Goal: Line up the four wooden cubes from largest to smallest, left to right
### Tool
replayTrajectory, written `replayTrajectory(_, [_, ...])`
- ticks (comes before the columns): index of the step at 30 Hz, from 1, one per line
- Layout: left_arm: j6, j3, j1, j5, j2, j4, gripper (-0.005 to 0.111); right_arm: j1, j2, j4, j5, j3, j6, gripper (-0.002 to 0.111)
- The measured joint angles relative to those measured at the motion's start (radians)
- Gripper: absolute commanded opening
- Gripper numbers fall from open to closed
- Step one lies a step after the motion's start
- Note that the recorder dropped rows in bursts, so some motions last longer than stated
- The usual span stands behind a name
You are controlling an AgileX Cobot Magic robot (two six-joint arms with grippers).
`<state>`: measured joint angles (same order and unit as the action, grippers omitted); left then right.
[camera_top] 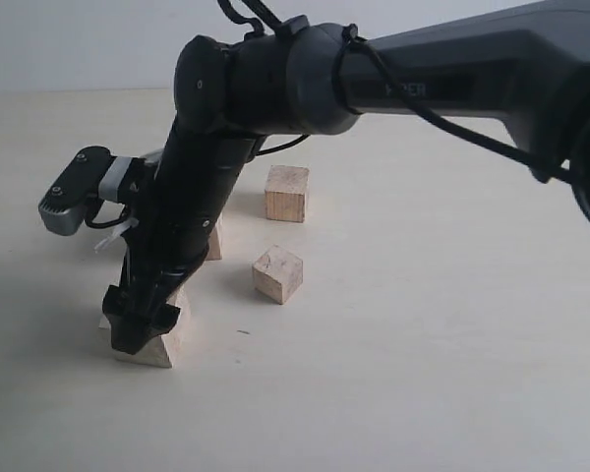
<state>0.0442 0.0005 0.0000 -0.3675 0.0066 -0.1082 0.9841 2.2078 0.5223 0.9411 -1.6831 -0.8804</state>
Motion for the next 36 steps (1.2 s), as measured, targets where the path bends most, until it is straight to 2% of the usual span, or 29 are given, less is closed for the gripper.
replayTrajectory(7, [0.000, 0.000, 0.000, 0.000, 0.000, 0.000, 0.000, 0.004, 0.038, -0.007, -0.048, 0.000, 0.000, 0.089])
replayTrajectory(10, [0.000, 0.000, 0.000, 0.000, 0.000, 0.000, 0.000, 0.004, 0.065, -0.011, -0.056, 0.000, 0.006, 0.082])
replayTrajectory(13, [0.000, 0.000, 0.000, 0.000, 0.000, 0.000, 0.000, 0.004, 0.078, -0.025, -0.067, 0.000, 0.025, 0.060])
replayTrajectory(18, [0.000, 0.000, 0.000, 0.000, 0.000, 0.000, 0.000, 0.004, 0.057, -0.036, -0.049, 0.000, 0.045, -0.001])
replayTrajectory(29, [0.000, 0.000, 0.000, 0.000, 0.000, 0.000, 0.000, -0.005, -0.162, -0.117, 0.048, 0.004, 0.065, 0.000])
replayTrajectory(32, [0.000, 0.000, 0.000, 0.000, 0.000, 0.000, 0.000, -0.049, -0.239, -0.117, 0.034, 0.004, 0.065, 0.000])
replayTrajectory(36, [0.000, 0.000, 0.000, 0.000, 0.000, 0.000, 0.000, -0.167, -0.303, -0.113, 0.012, 0.004, 0.050, 0.000])
